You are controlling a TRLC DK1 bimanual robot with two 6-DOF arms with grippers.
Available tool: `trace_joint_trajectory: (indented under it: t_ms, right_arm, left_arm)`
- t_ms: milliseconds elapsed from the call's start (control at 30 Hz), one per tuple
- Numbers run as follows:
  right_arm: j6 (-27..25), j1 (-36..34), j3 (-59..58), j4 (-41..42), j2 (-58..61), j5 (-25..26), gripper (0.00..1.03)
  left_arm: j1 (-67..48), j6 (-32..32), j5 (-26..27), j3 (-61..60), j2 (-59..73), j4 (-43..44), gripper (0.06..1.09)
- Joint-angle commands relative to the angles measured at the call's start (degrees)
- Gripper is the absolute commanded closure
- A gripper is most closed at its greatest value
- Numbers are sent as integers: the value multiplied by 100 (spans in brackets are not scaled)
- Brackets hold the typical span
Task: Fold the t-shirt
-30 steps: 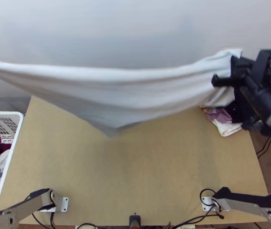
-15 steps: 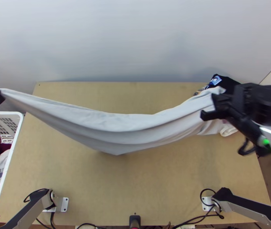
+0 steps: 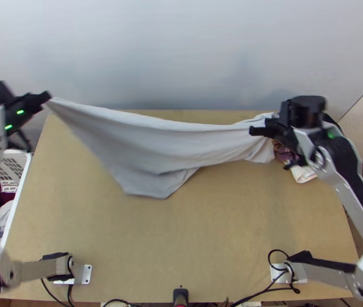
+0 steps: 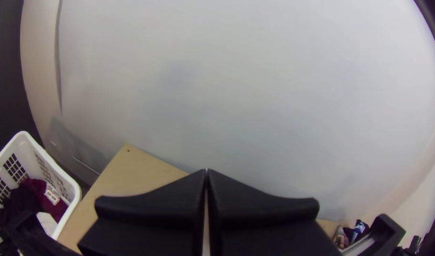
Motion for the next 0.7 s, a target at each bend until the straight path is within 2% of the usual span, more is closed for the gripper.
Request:
trace_joint_trajectory:
  t_ms: [0, 67, 133, 200, 233, 400, 533, 600, 667]
  right_arm:
    - [135, -357, -255, 770, 969, -108, 100]
    - [205, -384, -211, 920, 1198, -108, 100]
    - [249, -384, -150, 999, 1382, -108, 100]
    - [328, -384, -79, 999, 1523, -99, 100]
    - [337, -375, -53, 999, 1567, -99, 100]
    - [425, -313, -62, 1008, 1690, -99, 100]
    - [504, -296, -62, 1008, 1769, -99, 100]
    - [530, -287, -27, 1017, 1804, -99, 100]
    - [548, -278, -18, 1069, 1839, -99, 100]
  left_arm:
    - [-631, -43, -493, -181, 1401, 1180, 100]
    - [-771, -43, -564, -93, 1779, 1374, 80]
    - [-903, -25, -581, 100, 2157, 1321, 45]
    - [-991, -87, -564, 391, 2429, 987, 21]
    - [-1017, -148, -502, 531, 2517, 758, 12]
    - [-1184, -183, 95, 619, 2280, -235, 11]
    - [-1554, -175, 570, -14, 1463, -736, 11]
    - [-1808, -148, 842, -216, 1058, -1316, 11]
    - [-2098, -43, 878, -524, 680, -1764, 11]
